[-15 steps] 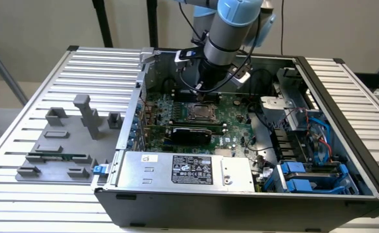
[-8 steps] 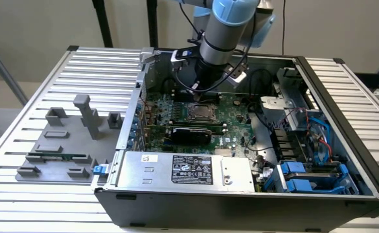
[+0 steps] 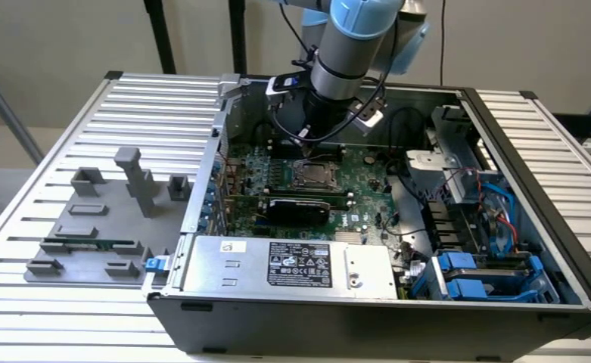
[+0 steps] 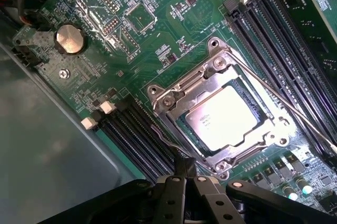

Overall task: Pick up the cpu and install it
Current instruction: 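Install the first cpu locking lever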

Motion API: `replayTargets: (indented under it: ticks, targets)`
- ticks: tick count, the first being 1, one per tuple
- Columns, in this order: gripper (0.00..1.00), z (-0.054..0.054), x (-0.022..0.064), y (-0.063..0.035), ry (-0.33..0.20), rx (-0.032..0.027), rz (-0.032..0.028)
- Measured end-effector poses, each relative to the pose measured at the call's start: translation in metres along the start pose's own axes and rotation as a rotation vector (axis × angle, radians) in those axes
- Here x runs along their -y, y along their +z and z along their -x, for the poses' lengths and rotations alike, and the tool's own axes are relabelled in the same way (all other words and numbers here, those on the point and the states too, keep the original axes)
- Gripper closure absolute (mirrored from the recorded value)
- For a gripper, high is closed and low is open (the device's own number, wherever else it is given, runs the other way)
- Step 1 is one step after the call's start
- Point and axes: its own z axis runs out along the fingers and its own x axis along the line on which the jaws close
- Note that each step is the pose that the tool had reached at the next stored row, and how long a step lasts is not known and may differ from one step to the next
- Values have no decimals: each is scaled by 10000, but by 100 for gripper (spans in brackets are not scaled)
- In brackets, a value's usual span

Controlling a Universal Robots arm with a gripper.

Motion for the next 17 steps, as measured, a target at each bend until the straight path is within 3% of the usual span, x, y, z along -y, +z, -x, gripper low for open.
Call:
replayTargets:
  ticks: [9,17]
  targets:
    - [89,2,-2,2,258,-52,23]
    - [89,20,-16,-4,275,-2,67]
